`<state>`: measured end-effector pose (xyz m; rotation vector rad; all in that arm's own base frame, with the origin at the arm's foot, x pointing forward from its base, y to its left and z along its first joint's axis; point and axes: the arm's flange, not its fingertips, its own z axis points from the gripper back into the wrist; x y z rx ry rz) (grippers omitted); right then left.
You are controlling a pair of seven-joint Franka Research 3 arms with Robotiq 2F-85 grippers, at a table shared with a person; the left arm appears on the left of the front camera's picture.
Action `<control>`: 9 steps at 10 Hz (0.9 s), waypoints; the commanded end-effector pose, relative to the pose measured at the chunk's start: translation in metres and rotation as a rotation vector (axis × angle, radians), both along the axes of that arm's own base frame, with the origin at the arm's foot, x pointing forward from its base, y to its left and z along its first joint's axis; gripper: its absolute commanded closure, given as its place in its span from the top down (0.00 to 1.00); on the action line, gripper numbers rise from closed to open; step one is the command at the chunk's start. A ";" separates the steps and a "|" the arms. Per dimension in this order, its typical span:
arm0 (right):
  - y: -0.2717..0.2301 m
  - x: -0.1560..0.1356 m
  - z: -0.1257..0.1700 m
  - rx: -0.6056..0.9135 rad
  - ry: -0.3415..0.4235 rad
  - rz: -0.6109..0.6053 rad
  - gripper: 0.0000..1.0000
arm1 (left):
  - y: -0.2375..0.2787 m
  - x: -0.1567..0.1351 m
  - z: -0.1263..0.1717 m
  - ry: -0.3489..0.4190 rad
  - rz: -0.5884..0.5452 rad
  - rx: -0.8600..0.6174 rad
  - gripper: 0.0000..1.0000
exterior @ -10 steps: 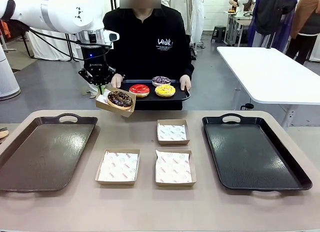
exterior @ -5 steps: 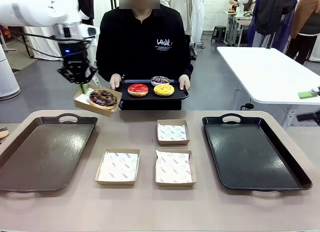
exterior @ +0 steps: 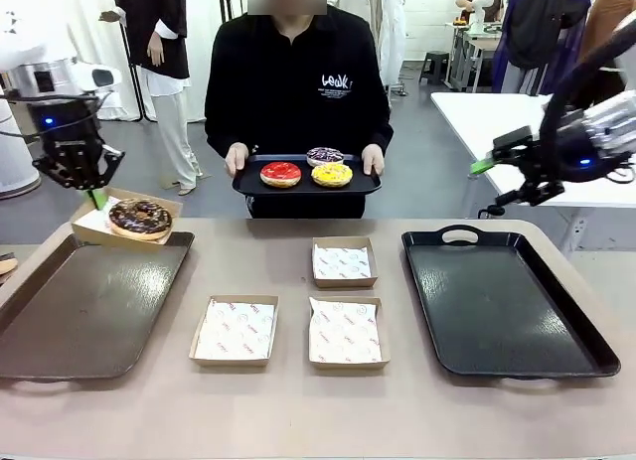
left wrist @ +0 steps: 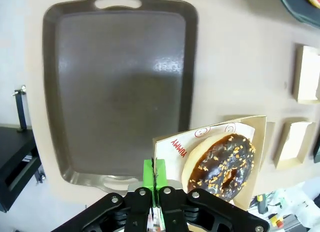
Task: Individually package the donuts and arrange them on the tray.
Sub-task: Place the picked Paper togo box on the Handle tray while simultaneously picking up another Paper togo box from the table with the other hand.
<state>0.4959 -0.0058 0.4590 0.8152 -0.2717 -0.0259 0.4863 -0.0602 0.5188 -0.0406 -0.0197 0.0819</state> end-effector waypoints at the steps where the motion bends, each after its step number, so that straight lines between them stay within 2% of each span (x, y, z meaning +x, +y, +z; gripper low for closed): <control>1: 0.039 0.017 -0.016 -0.113 0.035 0.006 1.00 | 0.023 0.005 -0.016 -0.002 -0.042 0.034 0.01; 3: 0.092 0.024 -0.028 -0.189 0.032 0.051 1.00 | 0.041 0.013 -0.033 0.025 -0.064 0.063 0.01; 5: 0.121 0.021 -0.039 -0.237 0.034 0.079 1.00 | 0.053 0.019 -0.046 0.057 -0.064 0.088 0.01; 6: 0.121 0.011 -0.039 -0.243 0.045 0.093 1.00 | 0.057 0.021 -0.051 0.059 -0.059 0.086 0.01; 7: 0.119 0.014 -0.040 -0.200 0.021 0.099 1.00 | 0.047 0.014 -0.046 0.066 -0.048 0.070 0.01; 9: 0.119 0.014 -0.040 -0.200 0.021 0.099 1.00 | 0.047 0.014 -0.046 0.066 -0.048 0.070 0.01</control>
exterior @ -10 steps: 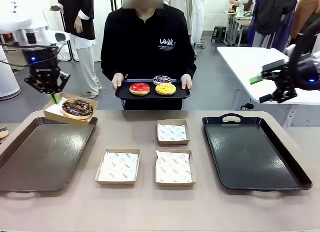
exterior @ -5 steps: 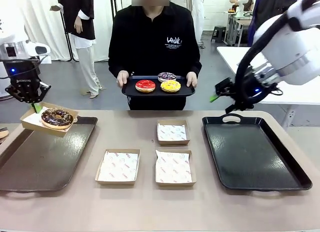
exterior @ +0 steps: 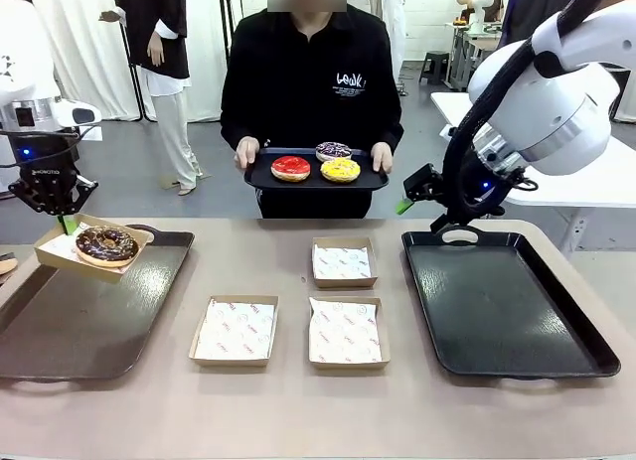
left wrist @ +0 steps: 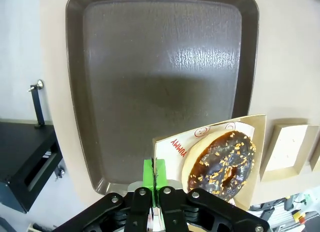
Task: Individually package the donuts and arrange them on the tray.
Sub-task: Place the picked Paper togo box on the Handle tray while simultaneously picking up another Paper togo box from the table with the other hand.
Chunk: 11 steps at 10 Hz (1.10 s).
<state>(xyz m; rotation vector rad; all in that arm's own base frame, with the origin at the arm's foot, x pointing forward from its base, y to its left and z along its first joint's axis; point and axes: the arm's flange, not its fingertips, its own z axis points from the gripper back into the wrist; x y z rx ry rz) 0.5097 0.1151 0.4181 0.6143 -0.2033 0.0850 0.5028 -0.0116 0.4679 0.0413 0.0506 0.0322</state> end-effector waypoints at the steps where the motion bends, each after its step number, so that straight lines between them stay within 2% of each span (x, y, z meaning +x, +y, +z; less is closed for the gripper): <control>1: -0.002 0.000 0.001 0.015 -0.006 -0.001 1.00 | -0.002 -0.003 0.005 -0.006 0.003 -0.009 0.01; 7: -0.002 0.000 0.001 0.015 -0.006 -0.001 1.00 | -0.001 -0.001 0.002 -0.004 -0.001 0.000 0.01; 8: -0.002 0.000 0.000 0.001 0.000 -0.004 1.00 | 0.002 0.011 0.001 -0.021 -0.024 0.010 0.01; 11: 0.034 0.025 -0.002 -0.149 0.044 0.012 1.00 | 0.003 0.039 -0.007 -0.063 -0.064 0.048 0.01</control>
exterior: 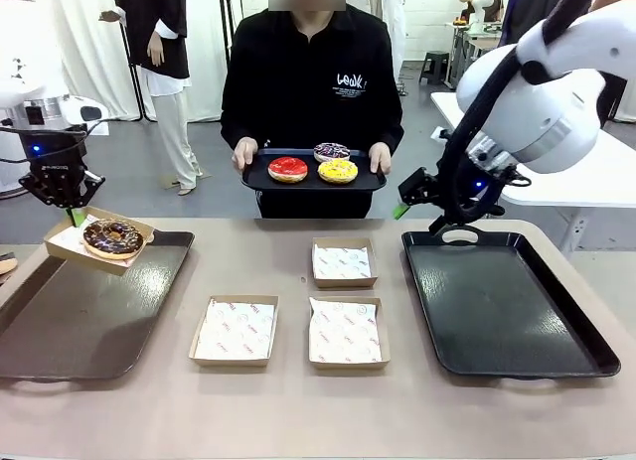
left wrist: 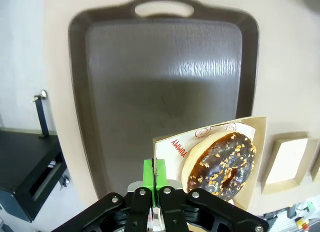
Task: Individually package the donuts and arrange them on the tray.
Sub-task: Place the picked Paper togo box on the Handle tray while simultaneously picking up another Paper togo box from the table with the other hand.
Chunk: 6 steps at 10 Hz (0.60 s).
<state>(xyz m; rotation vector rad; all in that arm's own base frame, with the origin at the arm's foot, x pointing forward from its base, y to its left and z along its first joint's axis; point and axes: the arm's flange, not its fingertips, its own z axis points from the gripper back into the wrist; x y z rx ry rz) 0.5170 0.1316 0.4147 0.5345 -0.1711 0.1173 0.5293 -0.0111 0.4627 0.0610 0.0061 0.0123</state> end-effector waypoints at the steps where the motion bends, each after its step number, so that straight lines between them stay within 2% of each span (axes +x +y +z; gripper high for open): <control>1: 0.026 0.025 -0.002 -0.100 0.042 -0.034 1.00 | 0.001 0.021 -0.005 -0.039 -0.059 0.050 0.01; 4: 0.067 0.053 -0.012 -0.209 0.069 -0.075 1.00 | -0.002 0.049 -0.019 -0.059 -0.050 0.120 0.01; 6: 0.097 0.073 -0.030 -0.260 0.070 -0.121 1.00 | -0.001 0.062 -0.032 -0.091 -0.068 0.102 0.01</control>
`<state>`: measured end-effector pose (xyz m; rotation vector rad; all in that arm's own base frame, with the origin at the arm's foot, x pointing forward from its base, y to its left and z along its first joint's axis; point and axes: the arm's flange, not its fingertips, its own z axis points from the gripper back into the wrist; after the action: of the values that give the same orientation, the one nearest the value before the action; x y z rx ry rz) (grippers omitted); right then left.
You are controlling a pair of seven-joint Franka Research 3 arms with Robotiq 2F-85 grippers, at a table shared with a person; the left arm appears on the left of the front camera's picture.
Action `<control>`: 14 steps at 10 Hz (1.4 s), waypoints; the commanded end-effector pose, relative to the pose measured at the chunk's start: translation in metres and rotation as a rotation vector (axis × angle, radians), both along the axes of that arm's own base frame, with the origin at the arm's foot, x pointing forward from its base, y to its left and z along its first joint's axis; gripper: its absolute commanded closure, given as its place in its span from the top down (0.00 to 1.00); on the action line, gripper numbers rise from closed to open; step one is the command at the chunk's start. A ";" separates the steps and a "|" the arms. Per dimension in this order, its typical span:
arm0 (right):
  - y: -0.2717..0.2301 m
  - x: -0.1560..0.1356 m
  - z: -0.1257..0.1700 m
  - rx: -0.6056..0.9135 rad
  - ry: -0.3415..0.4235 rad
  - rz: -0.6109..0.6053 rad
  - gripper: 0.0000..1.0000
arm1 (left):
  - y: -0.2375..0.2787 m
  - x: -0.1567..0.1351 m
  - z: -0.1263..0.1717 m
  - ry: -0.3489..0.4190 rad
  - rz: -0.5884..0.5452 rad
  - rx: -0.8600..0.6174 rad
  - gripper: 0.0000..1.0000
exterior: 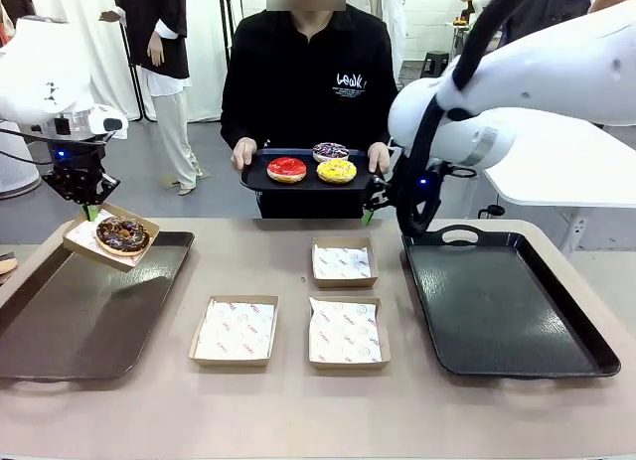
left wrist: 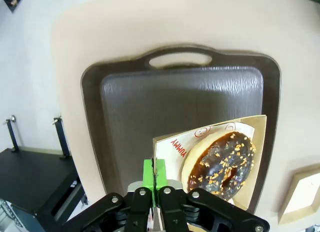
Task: Individually package the donuts and arrange them on the tray.
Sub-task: Place the picked Paper togo box on the Handle tray while simultaneously picking up another Paper togo box from the table with the other hand.
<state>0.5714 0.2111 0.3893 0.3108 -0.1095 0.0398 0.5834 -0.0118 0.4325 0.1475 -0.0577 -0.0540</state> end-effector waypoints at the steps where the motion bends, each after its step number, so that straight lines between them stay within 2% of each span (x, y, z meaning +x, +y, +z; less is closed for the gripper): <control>1: 0.033 0.028 -0.018 -0.077 -0.003 -0.041 1.00 | 0.000 0.013 -0.009 -0.038 -0.008 0.016 0.01; 3: 0.055 0.035 -0.039 -0.205 -0.008 -0.040 1.00 | 0.000 0.017 -0.014 -0.036 -0.005 0.010 0.01; 5: 0.068 0.028 -0.045 -0.252 -0.005 -0.021 1.00 | 0.000 0.014 -0.013 -0.055 -0.009 -0.017 0.01; 6: 0.069 0.023 -0.045 -0.253 -0.008 -0.016 1.00 | -0.003 0.013 -0.012 -0.053 -0.006 -0.029 0.01; 7: 0.067 0.015 -0.039 -0.237 -0.018 -0.009 1.00 | -0.011 0.010 -0.006 -0.011 0.008 -0.068 0.01; 8: 0.066 0.022 -0.052 -0.221 -0.009 0.005 1.00 | -0.002 0.014 -0.016 -0.034 -0.008 -0.011 0.01; 14: 0.068 0.021 -0.050 -0.221 -0.009 0.007 1.00 | -0.002 0.014 -0.016 -0.034 -0.008 -0.011 0.01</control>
<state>0.5919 0.2792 0.3398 0.0903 -0.1115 0.0605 0.5962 -0.0149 0.4154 0.1263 -0.0848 -0.0541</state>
